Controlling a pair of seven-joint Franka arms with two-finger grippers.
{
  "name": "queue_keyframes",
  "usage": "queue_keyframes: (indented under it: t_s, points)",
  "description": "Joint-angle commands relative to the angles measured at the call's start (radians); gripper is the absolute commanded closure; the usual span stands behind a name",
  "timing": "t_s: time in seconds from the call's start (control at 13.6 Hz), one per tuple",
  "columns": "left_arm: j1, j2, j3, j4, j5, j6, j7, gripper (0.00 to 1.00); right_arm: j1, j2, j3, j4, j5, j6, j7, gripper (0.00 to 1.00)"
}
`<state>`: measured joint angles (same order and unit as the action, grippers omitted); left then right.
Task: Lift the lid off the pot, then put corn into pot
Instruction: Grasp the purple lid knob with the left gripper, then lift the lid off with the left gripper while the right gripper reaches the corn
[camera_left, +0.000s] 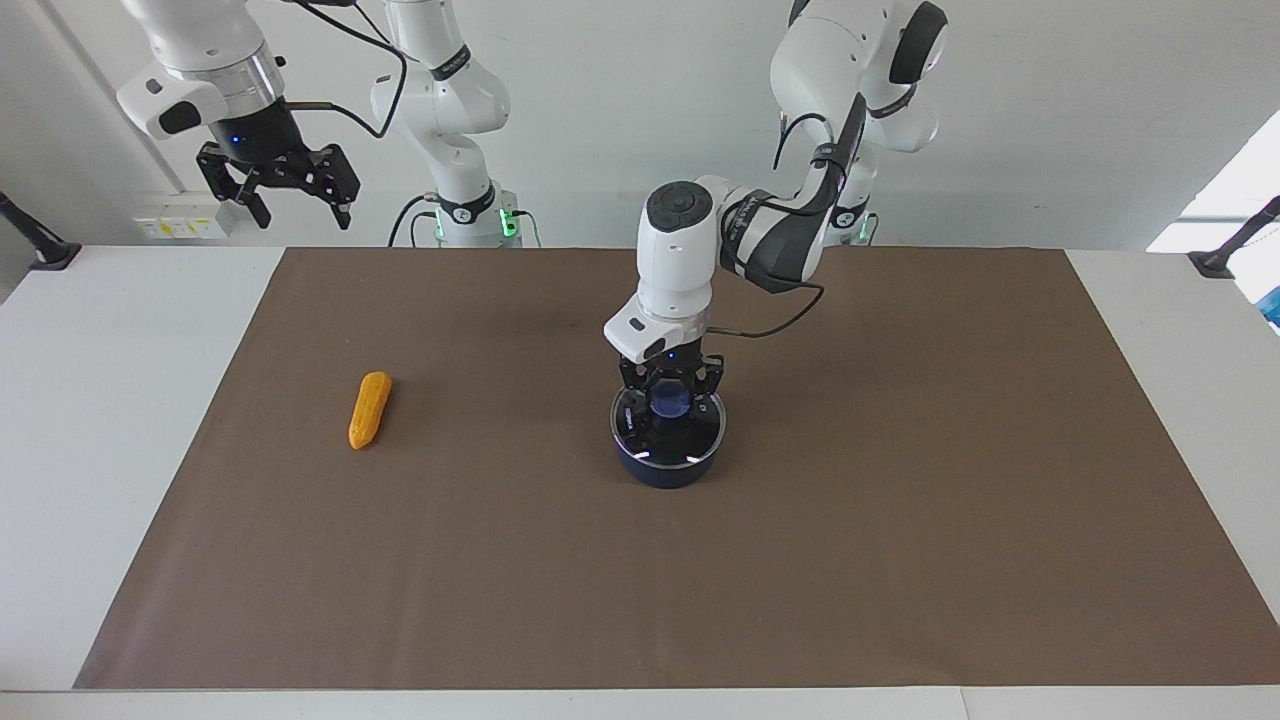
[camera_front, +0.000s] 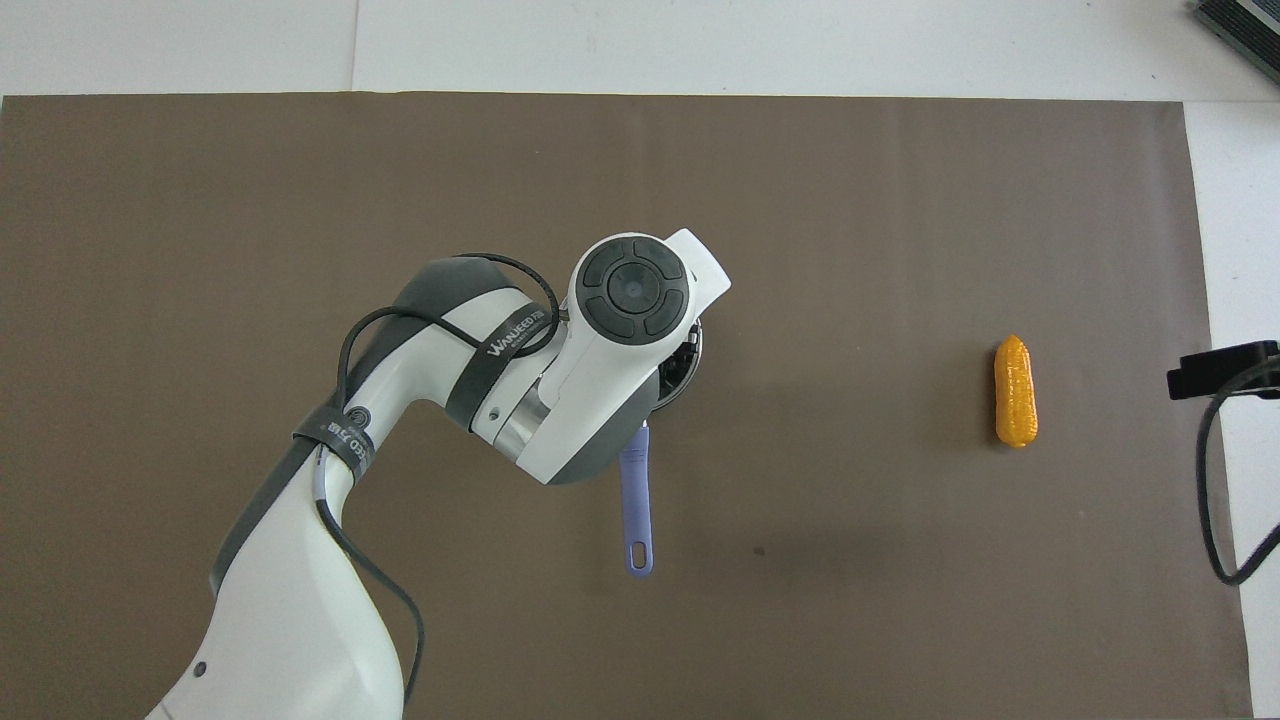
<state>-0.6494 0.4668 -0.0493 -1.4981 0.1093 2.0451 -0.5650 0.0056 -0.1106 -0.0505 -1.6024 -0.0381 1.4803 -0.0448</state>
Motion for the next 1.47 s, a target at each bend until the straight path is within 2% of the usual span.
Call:
queue_keyframes:
  t_s: [0.0, 0.07, 0.15, 0.44, 0.59, 0.88, 1.03, 1.25, 1.39]
  points:
    - [-0.015, -0.016, 0.017, -0.013, 0.035, 0.003, -0.021, 0.74, -0.009, -0.004, 0.008, -0.001, 0.006, 0.009, 0.011, 0.00]
    - [-0.015, -0.022, 0.019, -0.013, 0.041, 0.000, -0.021, 0.88, -0.009, -0.004, 0.006, -0.001, 0.006, 0.009, 0.011, 0.00]
    - [-0.015, -0.028, 0.017, -0.013, 0.067, -0.011, -0.019, 0.93, -0.009, -0.004, 0.006, -0.001, 0.006, 0.009, 0.011, 0.00]
    - [-0.018, -0.066, 0.014, -0.010, 0.082, -0.051, -0.021, 0.93, -0.012, -0.004, -0.003, -0.001, 0.006, 0.009, 0.006, 0.00]
    - [-0.030, -0.077, 0.017, -0.010, 0.085, -0.095, -0.021, 0.93, -0.013, -0.026, -0.008, -0.036, -0.011, 0.020, 0.013, 0.00]
    - [-0.013, -0.103, 0.023, -0.007, 0.093, -0.117, -0.021, 0.94, -0.032, -0.020, -0.008, -0.261, -0.013, 0.286, 0.002, 0.00]
    - [0.017, -0.125, 0.023, -0.023, 0.115, -0.117, -0.015, 0.97, -0.044, 0.067, -0.008, -0.321, -0.013, 0.439, 0.003, 0.00]
    - [0.100, -0.132, 0.023, -0.059, 0.115, -0.106, 0.002, 1.00, -0.058, 0.233, -0.008, -0.324, -0.013, 0.636, 0.014, 0.00]
    - [0.155, -0.143, 0.023, -0.088, 0.115, -0.089, 0.051, 1.00, -0.058, 0.301, -0.008, -0.327, -0.013, 0.696, 0.016, 0.00]
